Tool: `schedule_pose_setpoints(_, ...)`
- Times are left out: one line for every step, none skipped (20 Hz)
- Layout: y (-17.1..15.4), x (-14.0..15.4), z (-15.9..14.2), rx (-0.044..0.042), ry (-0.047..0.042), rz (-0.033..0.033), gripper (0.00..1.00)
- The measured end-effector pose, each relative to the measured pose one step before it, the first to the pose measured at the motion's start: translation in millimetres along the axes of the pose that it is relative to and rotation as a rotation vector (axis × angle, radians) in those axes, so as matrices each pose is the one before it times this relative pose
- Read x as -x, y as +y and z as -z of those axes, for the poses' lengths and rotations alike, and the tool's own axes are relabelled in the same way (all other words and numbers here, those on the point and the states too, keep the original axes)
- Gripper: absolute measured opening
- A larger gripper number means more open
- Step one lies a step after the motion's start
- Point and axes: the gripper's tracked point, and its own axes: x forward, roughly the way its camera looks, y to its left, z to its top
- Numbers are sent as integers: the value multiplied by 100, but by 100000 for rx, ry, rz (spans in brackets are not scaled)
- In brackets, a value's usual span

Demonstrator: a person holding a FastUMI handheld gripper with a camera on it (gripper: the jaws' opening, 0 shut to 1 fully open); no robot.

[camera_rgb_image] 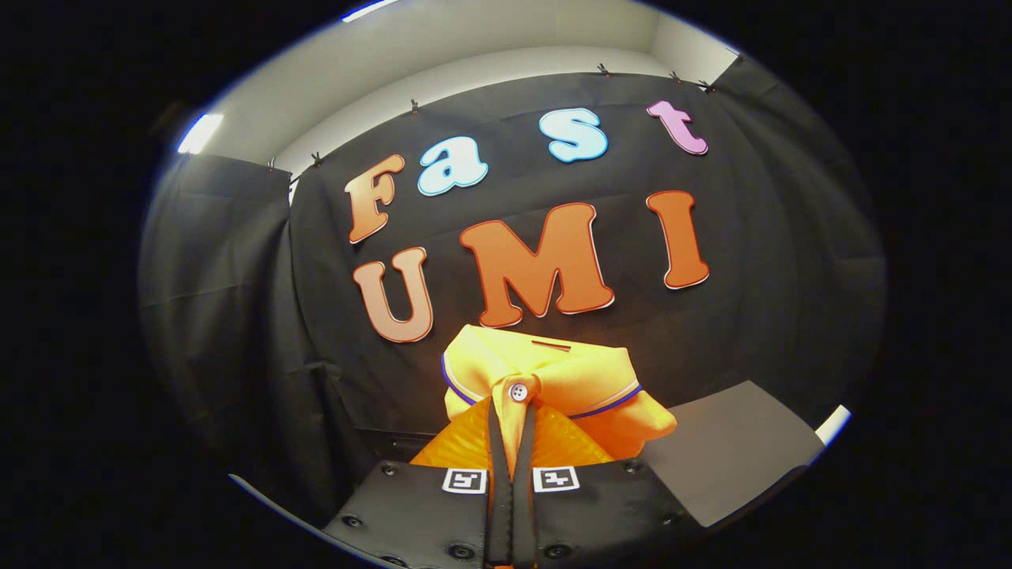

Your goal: Put the clothes into the washing machine and then close the washing machine lid.

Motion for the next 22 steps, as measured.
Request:
schedule_pose_setpoints(1622,-143,259,167,105,-395,8)
schedule_pose_setpoints(1590,-482,344,138,66,-586,8)
schedule_pose_setpoints(1697,-647,378,40,-254,-825,8)
schedule_pose_setpoints(1605,-539,638,-193,224,-903,8)
schedule_pose_setpoints(1570,-622,765,-583,163,-1119,8)
schedule_pose_setpoints(1546,-669,924,-748,777,-1368,8)
schedule_pose_setpoints(1572,-656,1168,-683,1552,-1592,8)
schedule_pose_setpoints(1386,-715,1345,-689,1895,-1587,8)
schedule_pose_setpoints(990,-796,1186,-852,1858,-1664,8)
schedule_pose_setpoints(1168,-1004,1450,-1273,1900,-1423,8)
schedule_pose_setpoints(898,-841,1561,-1310,2142,-1174,8)
schedule_pose_setpoints(737,-934,1558,-1165,2131,-675,8)
schedule_pose_setpoints(435,-1044,1963,-726,3037,-162,8)
schedule_pose_setpoints(201,-937,1768,-517,2890,331,8)
schedule_pose_setpoints(132,-1106,1831,-486,2627,481,8)
schedule_pose_setpoints(-22,-1098,1706,-888,3520,477,8)
schedule_pose_setpoints(138,-1306,2026,-1367,3604,400,8)
schedule_pose_setpoints(155,-1296,1885,-1086,2978,623,8)
schedule_pose_setpoints(-280,-1132,1620,-401,2089,895,8)
schedule_pose_setpoints(-315,-1152,1339,156,1848,1306,8)
schedule_pose_setpoints(-291,-987,1438,326,2000,967,8)
schedule_pose_setpoints(-332,-965,1264,439,2354,875,8)
